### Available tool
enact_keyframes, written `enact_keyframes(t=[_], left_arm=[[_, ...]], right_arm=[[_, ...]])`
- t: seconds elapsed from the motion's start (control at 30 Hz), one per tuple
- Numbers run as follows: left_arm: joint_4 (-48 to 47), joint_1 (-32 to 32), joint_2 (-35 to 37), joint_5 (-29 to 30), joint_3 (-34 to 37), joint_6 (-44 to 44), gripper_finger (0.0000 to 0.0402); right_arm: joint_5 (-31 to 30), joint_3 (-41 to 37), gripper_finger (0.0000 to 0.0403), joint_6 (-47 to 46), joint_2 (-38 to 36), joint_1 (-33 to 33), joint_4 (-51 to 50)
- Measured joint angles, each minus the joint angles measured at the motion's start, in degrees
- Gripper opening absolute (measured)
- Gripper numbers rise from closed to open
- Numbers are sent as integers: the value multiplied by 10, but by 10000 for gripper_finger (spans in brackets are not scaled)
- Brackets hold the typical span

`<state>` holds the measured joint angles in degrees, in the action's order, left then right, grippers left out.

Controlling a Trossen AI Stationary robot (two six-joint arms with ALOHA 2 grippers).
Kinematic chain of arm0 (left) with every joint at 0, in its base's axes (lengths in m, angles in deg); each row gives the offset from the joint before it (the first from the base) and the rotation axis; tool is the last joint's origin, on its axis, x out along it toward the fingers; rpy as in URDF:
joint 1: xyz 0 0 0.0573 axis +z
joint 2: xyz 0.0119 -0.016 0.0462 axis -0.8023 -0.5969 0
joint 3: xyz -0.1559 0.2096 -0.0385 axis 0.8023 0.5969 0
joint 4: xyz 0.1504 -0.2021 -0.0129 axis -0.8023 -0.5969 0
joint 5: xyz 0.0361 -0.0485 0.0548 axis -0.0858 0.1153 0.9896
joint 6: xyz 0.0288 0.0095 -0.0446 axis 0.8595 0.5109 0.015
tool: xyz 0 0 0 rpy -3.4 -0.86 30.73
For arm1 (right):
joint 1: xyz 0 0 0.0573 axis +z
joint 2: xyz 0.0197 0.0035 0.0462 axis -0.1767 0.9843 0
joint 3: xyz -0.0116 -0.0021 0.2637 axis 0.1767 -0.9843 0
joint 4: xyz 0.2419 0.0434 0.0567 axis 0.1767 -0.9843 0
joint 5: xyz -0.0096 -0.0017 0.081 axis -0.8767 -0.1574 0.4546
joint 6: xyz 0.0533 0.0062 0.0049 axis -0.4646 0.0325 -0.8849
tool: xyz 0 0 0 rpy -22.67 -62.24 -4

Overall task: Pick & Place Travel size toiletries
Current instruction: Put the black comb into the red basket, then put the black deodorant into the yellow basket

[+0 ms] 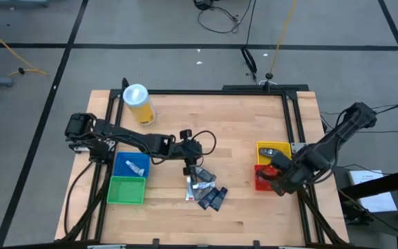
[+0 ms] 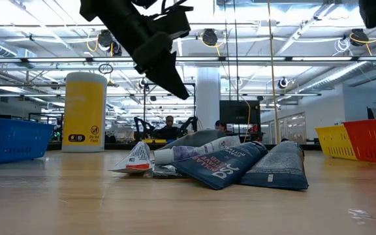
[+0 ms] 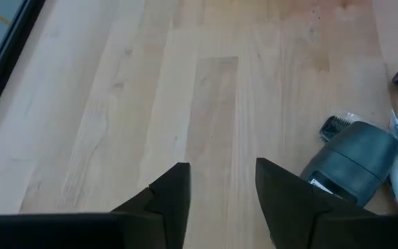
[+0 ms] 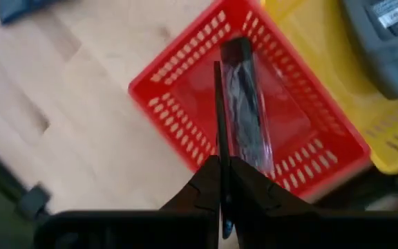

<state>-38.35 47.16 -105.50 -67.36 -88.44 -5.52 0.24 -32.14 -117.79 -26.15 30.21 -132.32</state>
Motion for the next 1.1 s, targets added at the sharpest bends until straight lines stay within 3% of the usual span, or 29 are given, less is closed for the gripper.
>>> enact_keyframes(t=[0.37,0.7,0.93,1.1], left_arm=[[0,-1,0,0,0,-3,148],[0,-1,0,-1,0,-2,148],[6,-1,0,-1,0,1,149],[26,-1,0,-1,0,9,146]], right_arm=[[-74,-77,44,-38,-45,4,54],[-105,-87,147,-31,-117,14,63],[-250,-87,154,185,-100,-3,239],[-273,-107,141,418,-27,-49,444]])
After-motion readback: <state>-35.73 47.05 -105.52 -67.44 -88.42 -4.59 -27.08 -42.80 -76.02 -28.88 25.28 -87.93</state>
